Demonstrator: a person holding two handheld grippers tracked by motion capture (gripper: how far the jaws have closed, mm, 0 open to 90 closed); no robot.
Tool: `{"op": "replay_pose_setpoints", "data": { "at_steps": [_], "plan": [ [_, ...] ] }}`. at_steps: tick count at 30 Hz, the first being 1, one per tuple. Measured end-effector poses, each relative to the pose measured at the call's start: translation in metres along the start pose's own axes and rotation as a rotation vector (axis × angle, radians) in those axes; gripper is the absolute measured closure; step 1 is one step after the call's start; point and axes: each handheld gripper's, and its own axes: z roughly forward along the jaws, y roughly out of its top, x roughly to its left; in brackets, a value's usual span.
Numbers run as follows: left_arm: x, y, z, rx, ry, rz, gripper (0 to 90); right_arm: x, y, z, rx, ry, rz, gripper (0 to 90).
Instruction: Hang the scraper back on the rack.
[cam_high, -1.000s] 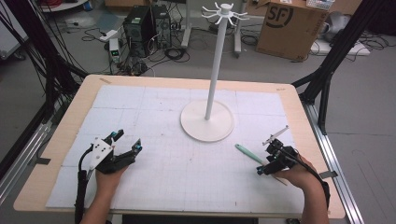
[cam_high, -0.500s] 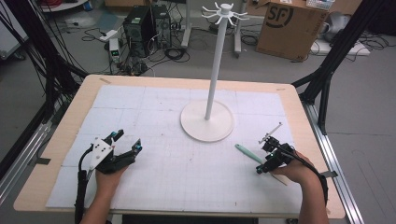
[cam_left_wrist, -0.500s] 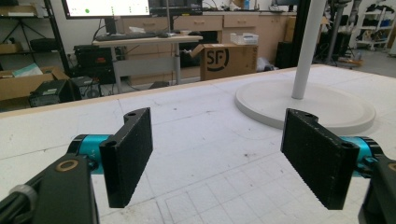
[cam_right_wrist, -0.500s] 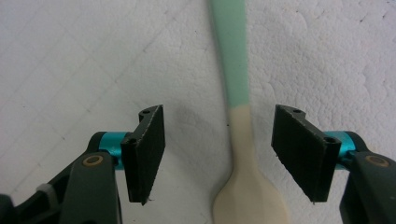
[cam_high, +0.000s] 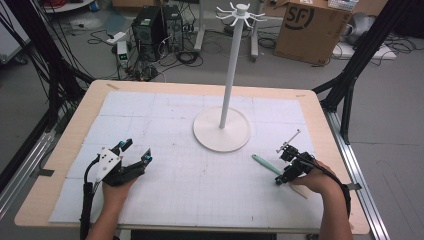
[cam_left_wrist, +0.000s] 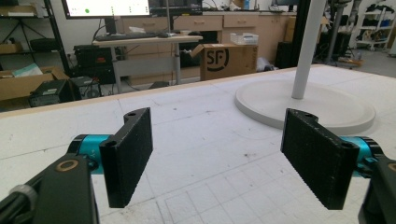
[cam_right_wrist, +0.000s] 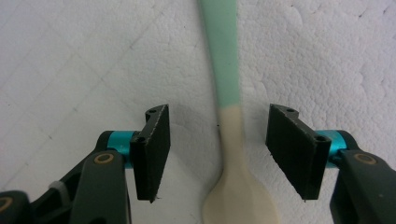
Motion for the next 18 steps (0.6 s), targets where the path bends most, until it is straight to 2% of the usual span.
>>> {"op": "replay_pose_setpoints", "data": {
  "at_steps": [13,18],
  "plan": [
    [0.0000,0.0000,0.0000,-0.001,-0.001,0.000,25.6,-0.0033,0.0001,-0.0002,-0.009,-0.007,0.007,46.2],
    [0.0001,0.0000,0.0001,-0.001,-0.001,0.000,25.6,-0.0018,0.0021,-0.0001,0.009,-0.020,0.002,48.3]
  ]
}}
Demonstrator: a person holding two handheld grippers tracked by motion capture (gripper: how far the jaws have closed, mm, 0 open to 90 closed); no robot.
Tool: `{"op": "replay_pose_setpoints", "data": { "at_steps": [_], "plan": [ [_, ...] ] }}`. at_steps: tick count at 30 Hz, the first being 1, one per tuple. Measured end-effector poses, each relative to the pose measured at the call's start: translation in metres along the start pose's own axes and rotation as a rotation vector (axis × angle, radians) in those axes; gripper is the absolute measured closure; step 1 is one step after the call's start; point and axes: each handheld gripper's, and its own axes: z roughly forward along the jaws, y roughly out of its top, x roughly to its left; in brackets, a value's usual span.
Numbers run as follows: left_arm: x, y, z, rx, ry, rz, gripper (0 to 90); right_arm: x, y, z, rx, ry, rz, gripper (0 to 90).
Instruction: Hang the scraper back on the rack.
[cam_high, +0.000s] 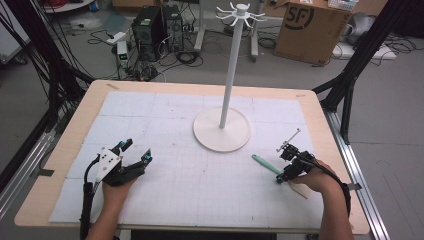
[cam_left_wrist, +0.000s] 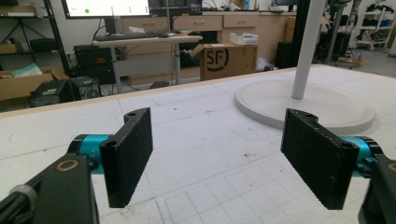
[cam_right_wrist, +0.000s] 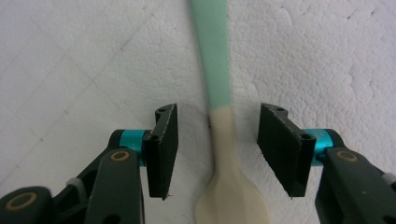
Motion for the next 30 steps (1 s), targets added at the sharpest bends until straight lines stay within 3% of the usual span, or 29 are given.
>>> {"op": "replay_pose_setpoints", "data": {
  "at_steps": [9,12,23,30],
  "plan": [
    [0.0000,0.0000,-0.0001,0.001,0.000,0.001,25.6,0.0076,0.0054,0.0010,0.041,-0.063,-0.031,53.3],
    [0.0000,0.0000,0.0000,0.000,0.001,0.000,25.6,0.0095,0.0062,0.0011,0.043,-0.064,-0.047,57.3],
    [-0.0001,0.0000,-0.0001,0.001,0.001,0.002,25.6,0.0083,0.0073,0.0002,0.040,-0.053,-0.030,74.8],
    [0.0000,0.0000,-0.0001,0.001,0.001,0.001,25.6,0.0069,0.0054,0.0000,0.020,-0.052,-0.023,79.5]
  ]
}}
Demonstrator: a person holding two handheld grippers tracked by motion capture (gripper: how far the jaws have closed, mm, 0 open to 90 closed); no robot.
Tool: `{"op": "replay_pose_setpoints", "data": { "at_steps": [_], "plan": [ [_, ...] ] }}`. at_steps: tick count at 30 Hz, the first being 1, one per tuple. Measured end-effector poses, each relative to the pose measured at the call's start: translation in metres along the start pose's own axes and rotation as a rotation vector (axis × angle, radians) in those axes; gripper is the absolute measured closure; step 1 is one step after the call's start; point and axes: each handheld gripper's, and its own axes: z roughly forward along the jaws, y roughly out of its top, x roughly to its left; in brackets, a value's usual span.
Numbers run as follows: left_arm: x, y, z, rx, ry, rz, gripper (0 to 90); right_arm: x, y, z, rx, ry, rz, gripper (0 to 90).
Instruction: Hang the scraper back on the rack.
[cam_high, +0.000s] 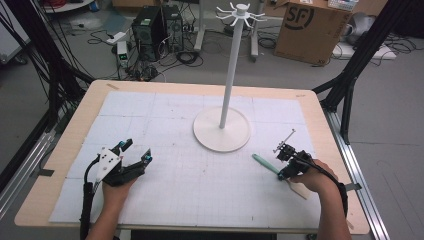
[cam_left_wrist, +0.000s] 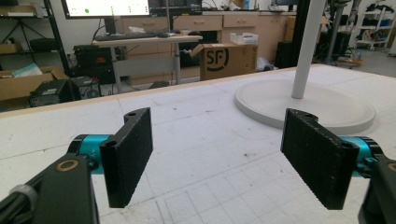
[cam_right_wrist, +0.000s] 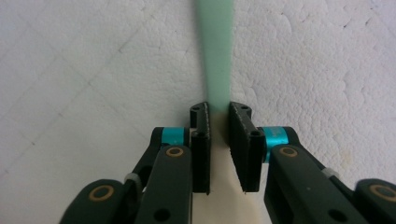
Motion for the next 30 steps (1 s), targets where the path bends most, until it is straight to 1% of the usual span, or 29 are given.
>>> {"op": "replay_pose_setpoints", "data": {
  "at_steps": [3,6,8,12,20,21,22,23,25,26,27,30],
  "plan": [
    [0.000,0.000,0.000,0.000,-0.001,-0.001,25.6,-0.001,-0.001,0.000,-0.007,0.007,0.014,79.7],
    [0.000,0.000,0.000,0.000,0.001,-0.004,25.6,-0.001,-0.001,-0.001,-0.002,0.007,0.009,79.8],
    [0.000,0.000,0.000,0.000,-0.001,-0.001,25.6,0.000,-0.001,0.000,-0.008,0.001,0.009,79.8],
    [0.000,0.000,0.000,0.000,-0.001,-0.001,25.6,0.000,-0.002,0.000,-0.010,0.004,0.010,79.9],
    [0.000,0.000,0.000,0.001,0.000,-0.001,25.6,-0.001,-0.007,-0.002,-0.043,0.015,0.027,80.0],
    [0.000,0.000,0.000,0.001,0.000,-0.001,25.6,-0.001,-0.008,-0.001,-0.058,0.014,0.023,80.0],
    [0.000,0.000,0.000,0.000,0.000,-0.001,25.6,-0.001,-0.009,-0.002,-0.063,0.014,0.028,80.0],
    [0.000,0.000,0.000,0.000,0.000,-0.003,25.7,-0.001,-0.010,-0.002,-0.080,0.017,0.033,80.0],
    [0.000,0.000,0.000,0.001,0.002,-0.007,25.7,-0.002,-0.012,-0.002,-0.103,0.032,0.033,80.0],
    [0.000,0.000,0.000,0.001,0.001,-0.006,25.7,-0.002,-0.013,-0.003,-0.112,0.028,0.031,80.0],
    [0.000,0.000,0.000,-0.001,0.001,-0.003,25.7,-0.002,-0.013,-0.004,-0.124,0.030,0.041,80.0],
    [0.000,0.000,0.000,0.000,0.000,-0.003,25.7,-0.003,-0.016,-0.006,-0.165,0.037,0.049,80.0]
  ]
}}
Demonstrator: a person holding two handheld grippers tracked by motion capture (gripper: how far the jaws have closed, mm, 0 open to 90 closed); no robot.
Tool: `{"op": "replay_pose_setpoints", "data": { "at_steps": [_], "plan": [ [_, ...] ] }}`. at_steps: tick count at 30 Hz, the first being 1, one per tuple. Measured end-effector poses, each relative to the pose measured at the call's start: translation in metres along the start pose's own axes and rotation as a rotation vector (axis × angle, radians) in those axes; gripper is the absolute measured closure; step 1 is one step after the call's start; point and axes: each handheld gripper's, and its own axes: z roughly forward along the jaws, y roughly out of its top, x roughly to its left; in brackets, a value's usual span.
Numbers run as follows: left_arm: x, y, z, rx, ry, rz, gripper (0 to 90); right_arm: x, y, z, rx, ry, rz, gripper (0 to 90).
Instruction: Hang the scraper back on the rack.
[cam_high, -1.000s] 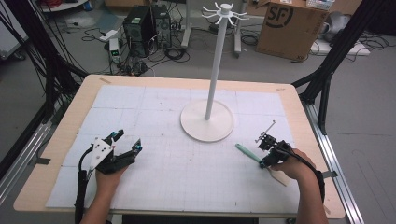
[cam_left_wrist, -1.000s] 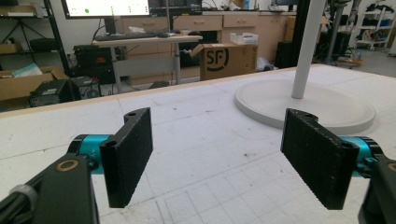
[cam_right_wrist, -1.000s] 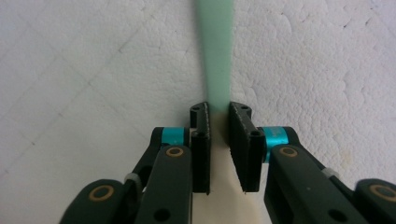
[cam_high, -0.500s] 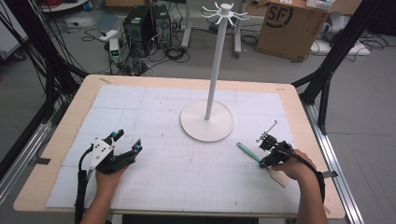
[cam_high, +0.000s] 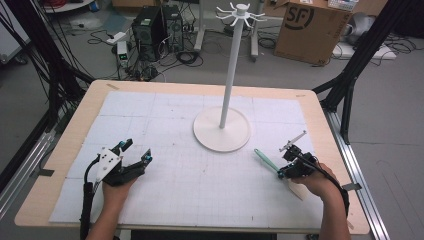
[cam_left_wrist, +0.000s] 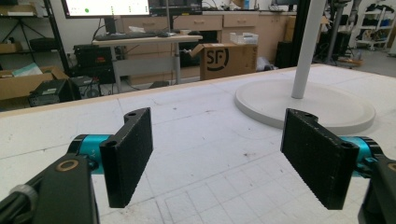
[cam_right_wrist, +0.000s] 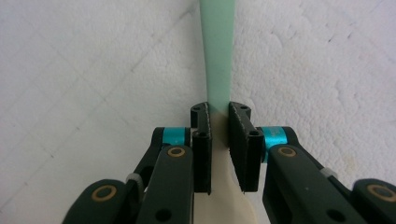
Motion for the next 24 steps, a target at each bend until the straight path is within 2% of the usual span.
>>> {"op": "replay_pose_setpoints", "data": {
  "at_steps": [3,5,10,14,18,24],
  "plan": [
    [0.000,0.000,0.000,0.002,0.000,0.003,25.7,0.000,-0.003,-0.004,-0.048,0.001,0.008,80.0],
    [0.000,0.000,0.000,0.001,0.001,0.001,25.6,0.000,-0.005,-0.006,-0.102,0.007,0.004,80.0],
    [0.000,0.000,0.000,0.000,0.001,0.000,25.6,0.001,-0.009,-0.010,-0.161,0.011,0.021,80.0],
    [0.000,0.000,0.000,0.001,0.001,0.001,25.6,0.001,-0.011,-0.013,-0.232,0.007,0.017,80.0],
    [0.000,0.000,0.000,0.002,0.001,0.001,25.6,0.002,-0.013,-0.018,-0.292,0.024,0.022,80.0],
    [0.000,0.000,0.000,0.002,0.000,0.003,25.6,0.002,-0.015,-0.025,-0.374,0.011,0.025,80.0]
  ]
}}
